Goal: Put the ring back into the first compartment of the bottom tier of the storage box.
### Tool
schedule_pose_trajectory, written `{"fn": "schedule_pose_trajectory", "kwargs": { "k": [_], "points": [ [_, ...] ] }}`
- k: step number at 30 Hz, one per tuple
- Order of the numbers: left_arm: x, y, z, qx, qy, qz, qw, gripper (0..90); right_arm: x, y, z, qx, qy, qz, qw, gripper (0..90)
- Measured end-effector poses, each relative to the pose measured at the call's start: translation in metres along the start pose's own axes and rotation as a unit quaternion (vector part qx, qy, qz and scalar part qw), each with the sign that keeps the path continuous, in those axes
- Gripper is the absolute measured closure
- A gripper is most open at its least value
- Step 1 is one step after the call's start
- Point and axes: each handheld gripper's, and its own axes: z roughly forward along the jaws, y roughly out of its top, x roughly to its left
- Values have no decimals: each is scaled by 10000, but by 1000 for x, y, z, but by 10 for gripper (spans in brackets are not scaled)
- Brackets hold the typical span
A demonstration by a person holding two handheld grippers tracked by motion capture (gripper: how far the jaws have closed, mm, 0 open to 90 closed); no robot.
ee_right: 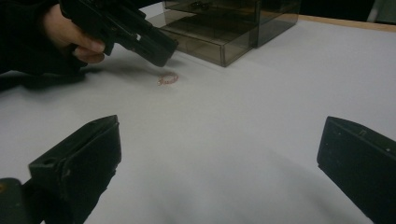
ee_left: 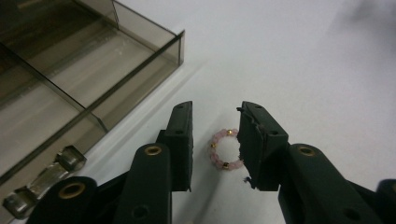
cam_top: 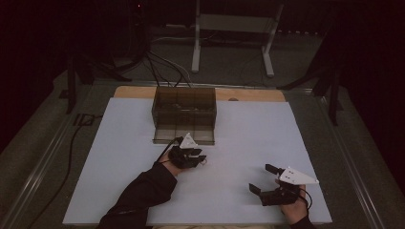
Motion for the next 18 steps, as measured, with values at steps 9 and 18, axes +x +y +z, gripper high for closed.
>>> {"fn": "schedule_pose_trajectory", "kwargs": {
  "k": [9, 18],
  "points": [
    [0, 0, 9, 182, -71, 39, 9998, 743, 0, 0, 0, 12, -2, -8, 10000, 0],
    [-3, 1, 15, 356, 78, 244, 9990, 780, 0, 0, 0, 9, -19, -1, 10000, 0]
  ]
}}
